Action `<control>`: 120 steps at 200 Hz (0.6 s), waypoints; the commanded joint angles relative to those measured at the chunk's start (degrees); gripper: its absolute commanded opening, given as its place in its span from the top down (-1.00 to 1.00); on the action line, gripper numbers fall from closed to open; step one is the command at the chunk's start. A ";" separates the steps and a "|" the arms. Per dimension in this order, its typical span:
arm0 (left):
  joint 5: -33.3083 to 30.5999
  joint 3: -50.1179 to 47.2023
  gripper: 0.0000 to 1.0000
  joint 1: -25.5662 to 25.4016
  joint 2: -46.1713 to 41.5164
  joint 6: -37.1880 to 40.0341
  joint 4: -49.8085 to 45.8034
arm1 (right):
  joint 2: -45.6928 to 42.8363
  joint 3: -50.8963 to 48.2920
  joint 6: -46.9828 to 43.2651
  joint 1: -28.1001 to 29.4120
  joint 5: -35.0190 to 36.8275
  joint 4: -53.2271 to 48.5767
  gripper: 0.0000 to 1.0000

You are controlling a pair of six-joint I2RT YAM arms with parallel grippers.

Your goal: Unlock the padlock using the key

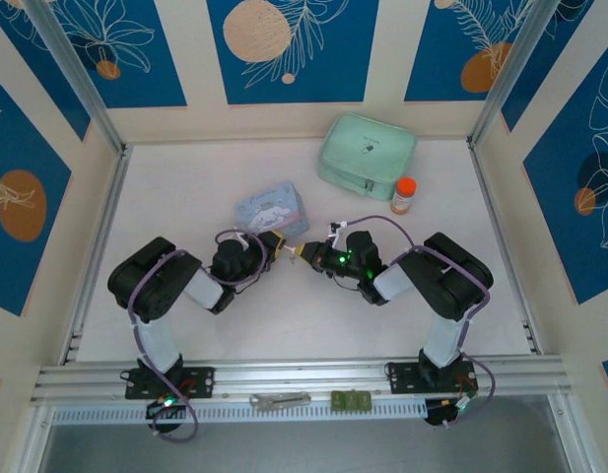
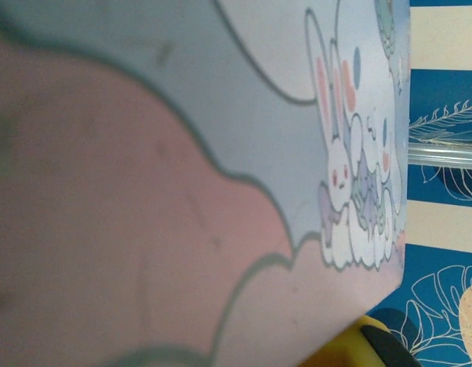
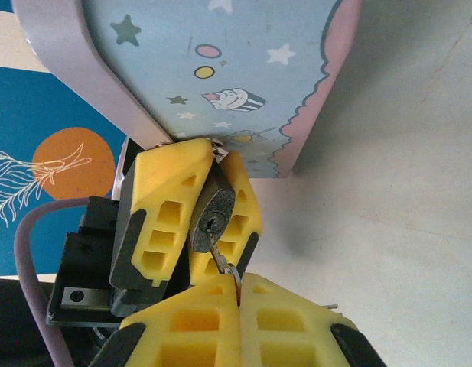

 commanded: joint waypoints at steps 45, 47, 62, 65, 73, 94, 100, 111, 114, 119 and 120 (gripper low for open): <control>-0.35 0.82 1.00 -1.17 -2.42 0.84 1.79 | 0.66 3.42 -1.48 -0.39 0.83 0.06 1.00; -0.35 0.87 1.00 -1.18 -2.36 0.85 1.74 | 0.67 3.50 -1.44 -0.39 0.83 0.10 1.00; -0.35 1.00 1.00 -1.41 -2.09 0.85 1.77 | 0.43 3.70 -1.60 -0.40 0.65 0.00 1.00; -0.35 1.05 1.00 -1.42 -2.03 0.77 1.82 | 0.41 3.70 -1.68 -0.40 0.59 -0.22 1.00; -0.35 1.13 1.00 -1.49 -1.78 0.76 2.00 | 0.32 3.87 -1.77 -0.40 0.38 -0.67 1.00; -0.04 1.73 1.00 -1.72 -0.84 0.42 2.63 | 1.15 4.80 -1.69 0.03 0.08 -1.19 1.00; -0.08 1.96 1.00 -1.82 -0.52 0.22 3.02 | 1.64 5.28 -1.33 0.26 -0.11 -1.15 1.00; -0.08 2.05 1.00 -1.99 -0.06 -0.19 3.74 | 2.85 6.29 -0.64 0.69 -0.82 -0.82 1.00; -0.16 2.13 1.00 -1.98 0.03 -0.28 3.96 | 3.17 6.55 -0.34 0.82 -0.96 -0.80 1.00; -0.22 2.10 1.00 -2.10 0.20 -0.29 4.18 | 3.70 6.97 0.16 1.14 -1.08 -0.83 1.00; -0.24 2.12 1.00 -2.11 0.21 -0.29 4.21 | 3.81 7.02 0.29 1.21 -1.14 -0.77 1.00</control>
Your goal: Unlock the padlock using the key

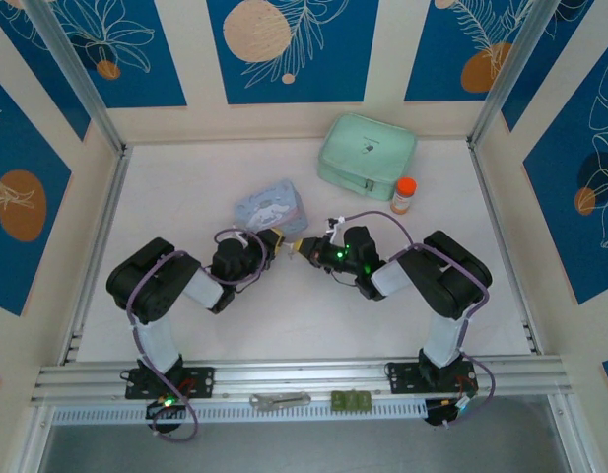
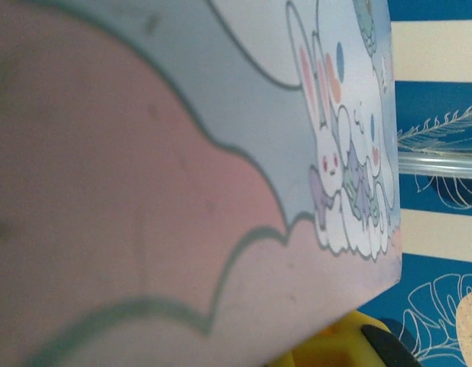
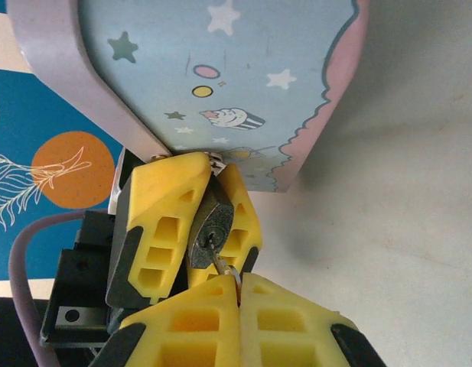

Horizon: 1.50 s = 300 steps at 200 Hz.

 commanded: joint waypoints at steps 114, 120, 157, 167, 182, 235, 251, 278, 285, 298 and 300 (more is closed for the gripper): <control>3.18 1.33 1.00 -3.33 2.52 0.61 7.19 | 4.06 8.82 2.16 1.91 -3.96 -1.40 1.00; 3.33 1.42 1.00 -3.46 2.58 0.82 7.07 | 3.99 9.03 2.05 1.79 -4.14 -1.85 1.00; 5.07 1.27 1.00 -3.51 1.74 2.83 4.11 | 2.97 10.57 0.33 0.74 -5.57 -4.74 1.00; 5.31 1.12 1.00 -3.63 1.22 3.74 2.76 | 2.82 10.98 0.28 0.64 -5.70 -5.06 1.00; 5.41 1.00 1.00 -3.73 0.16 5.20 0.40 | 2.74 11.67 0.64 0.72 -6.18 -5.27 1.00; 3.84 0.86 1.00 -3.81 -1.48 7.75 -2.38 | 3.16 10.91 5.64 2.51 -5.80 -2.79 1.00; 3.49 1.09 1.00 -3.80 -1.00 7.75 -1.93 | 3.43 10.13 7.58 3.33 -5.23 -1.52 1.00; 3.35 1.43 1.00 -3.79 0.07 7.40 -0.67 | 4.08 10.23 8.69 3.99 -4.95 -0.51 1.00; 3.45 1.51 1.00 -3.81 0.18 7.32 -0.53 | 4.19 10.37 8.76 3.89 -4.93 -0.48 1.00; 3.55 1.45 1.00 -3.86 0.17 7.31 -0.54 | 4.29 10.69 8.52 3.64 -4.93 -0.60 1.00; 3.55 1.38 1.00 -3.89 0.12 7.31 -0.59 | 4.29 10.75 8.51 3.58 -4.95 -0.66 1.00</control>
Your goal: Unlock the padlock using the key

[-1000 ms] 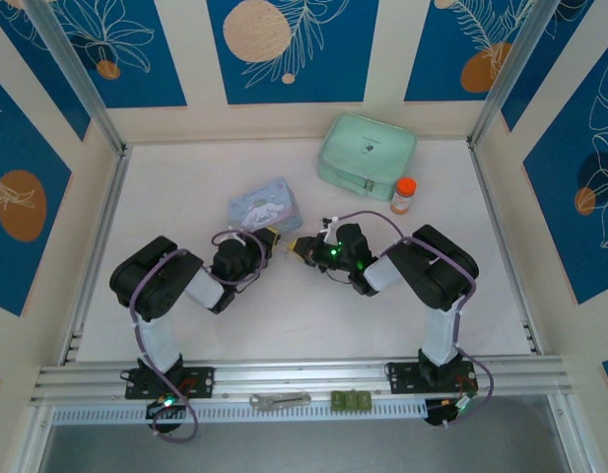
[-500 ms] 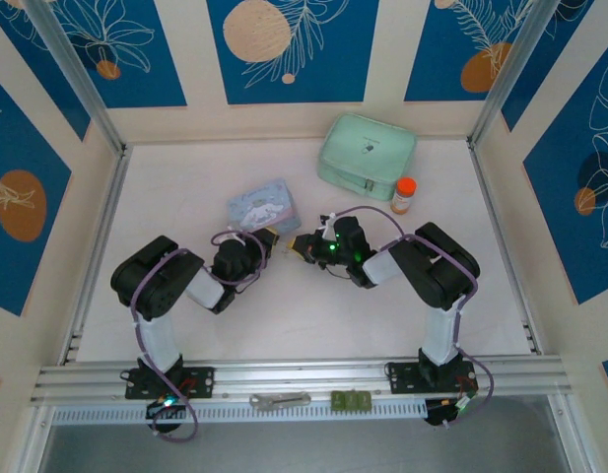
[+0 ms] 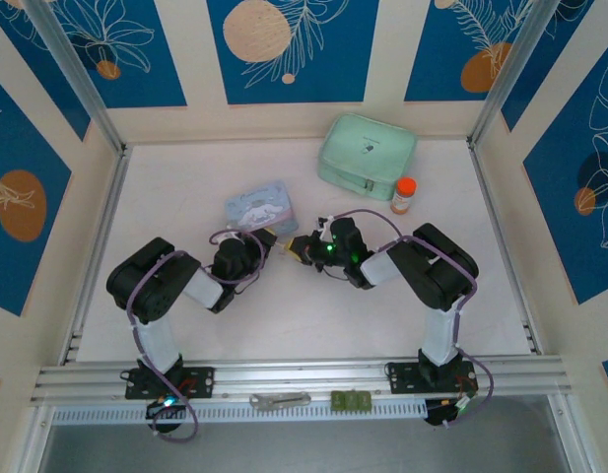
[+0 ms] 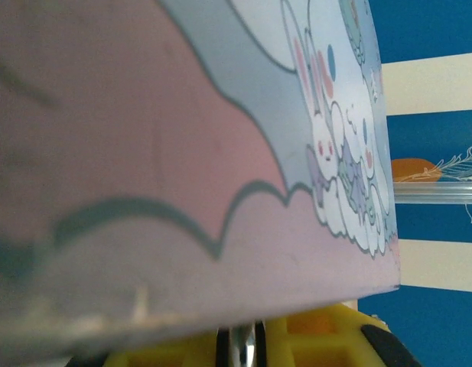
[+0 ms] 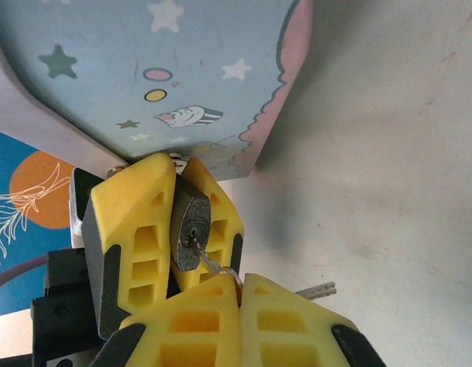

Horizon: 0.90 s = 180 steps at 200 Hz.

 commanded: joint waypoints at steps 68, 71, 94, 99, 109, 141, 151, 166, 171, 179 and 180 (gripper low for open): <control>12.71 1.40 1.00 -4.95 -0.67 1.02 2.51 | 1.32 7.20 -1.32 1.56 -4.99 7.35 1.00; 12.88 1.40 1.00 -4.98 -0.75 1.02 2.46 | 1.50 7.46 -1.39 1.44 -5.27 7.36 1.00; 14.44 1.98 1.00 -5.57 -1.40 1.14 1.78 | 2.50 8.96 -1.92 0.87 -7.20 7.04 1.00; 14.79 2.18 1.00 -5.69 -1.58 1.26 1.31 | 2.73 9.42 -2.20 0.75 -7.82 7.04 1.00; 15.51 2.63 1.00 -5.96 -1.76 1.37 0.71 | 3.09 10.32 -2.64 0.62 -8.76 6.92 1.00; 16.32 2.70 1.00 -6.21 -1.67 1.06 0.97 | 2.22 12.45 -6.21 -0.15 -11.07 4.19 1.00; 16.38 2.57 1.00 -6.28 -1.77 1.27 0.58 | 1.59 12.60 -7.11 -0.51 -11.58 3.34 1.00; 16.63 2.43 1.00 -6.25 -2.18 2.17 -0.54 | 0.75 12.75 -8.21 -0.88 -12.62 2.30 1.00; 16.63 2.48 1.00 -6.23 -2.35 2.66 -1.05 | 0.61 12.80 -8.47 -0.87 -12.88 2.11 1.00; 16.63 2.48 1.00 -6.23 -2.59 3.22 -2.02 | 0.30 12.78 -8.81 -0.93 -13.35 1.79 1.00; 16.59 2.48 1.00 -6.19 -2.62 3.30 -2.12 | 0.27 12.76 -8.84 -0.95 -13.45 1.76 1.00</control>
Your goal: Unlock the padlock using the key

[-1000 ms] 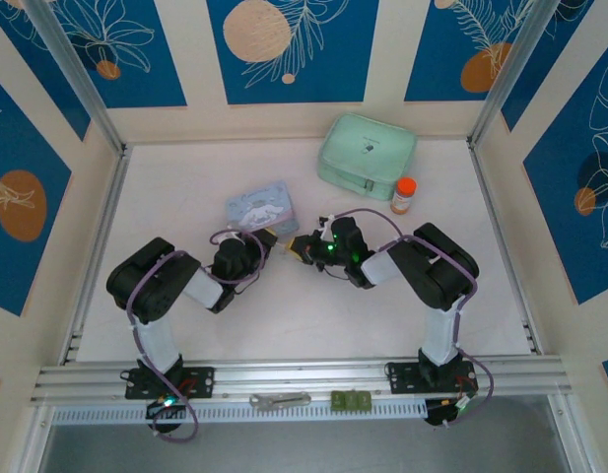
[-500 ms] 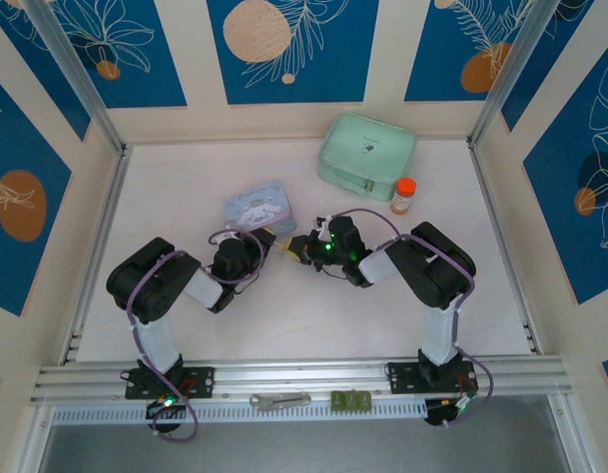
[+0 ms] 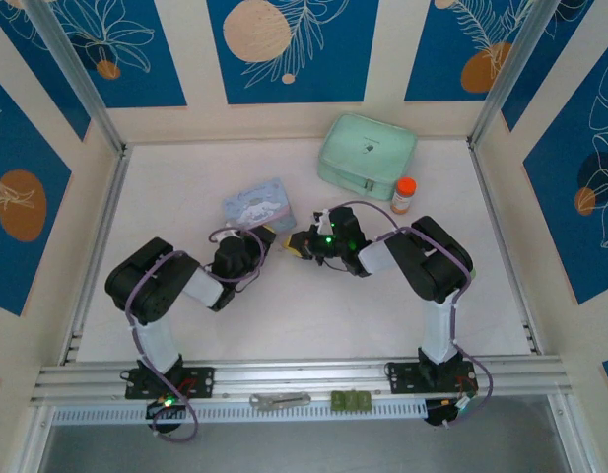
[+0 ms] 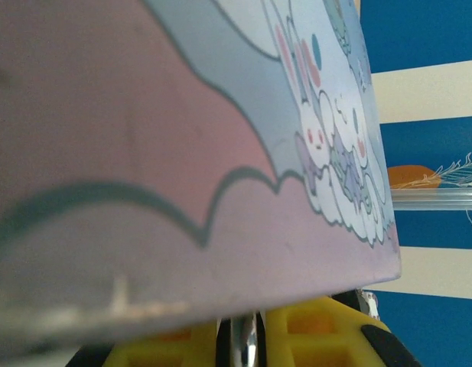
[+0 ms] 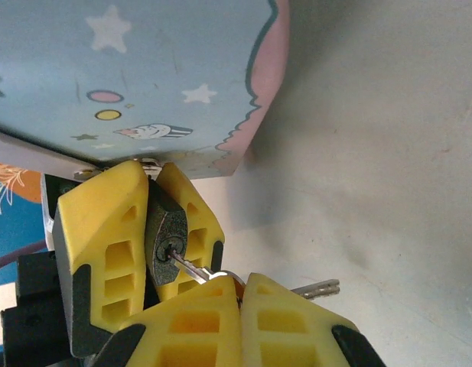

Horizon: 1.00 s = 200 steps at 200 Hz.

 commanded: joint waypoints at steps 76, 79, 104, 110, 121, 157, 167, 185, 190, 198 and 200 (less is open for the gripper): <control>16.96 2.16 1.00 -5.14 -4.63 7.29 -8.33 | -7.14 1.46 -4.18 0.15 -3.58 9.01 1.00; 16.96 2.22 1.00 -5.12 -4.81 7.62 -8.89 | -7.29 1.49 -4.33 0.07 -3.55 8.86 1.00; 16.61 2.43 1.00 -5.06 -6.16 9.22 -11.78 | -7.22 2.32 -4.32 0.53 -4.09 9.04 1.00; 16.52 2.42 1.00 -5.10 -6.39 9.32 -12.16 | -6.97 2.62 -4.22 0.87 -4.12 9.16 1.00; 16.19 2.52 1.00 -5.07 -6.45 9.43 -12.35 | -6.37 2.79 -3.63 1.34 -3.96 9.50 1.00; 14.47 2.35 1.00 -4.96 -6.82 9.18 -11.91 | -4.04 0.31 0.70 2.43 -3.51 14.44 1.00; 13.92 2.09 1.00 -4.85 -6.84 9.09 -11.97 | -3.95 -0.77 1.31 2.19 -3.17 15.42 1.00; 12.80 1.28 1.00 -4.53 -7.06 9.47 -12.53 | -4.88 -2.45 0.94 1.40 -3.00 15.22 1.00; 12.38 1.09 1.00 -4.46 -7.23 9.77 -12.88 | -5.49 -2.85 0.41 1.04 -3.00 14.51 1.00; 11.50 0.62 1.00 -4.28 -7.72 10.52 -13.88 | -6.44 -3.30 -0.47 0.63 -3.22 13.41 1.00; 11.22 0.56 1.00 -4.23 -7.90 10.66 -14.21 | -6.75 -3.35 -0.75 0.59 -3.34 13.06 1.00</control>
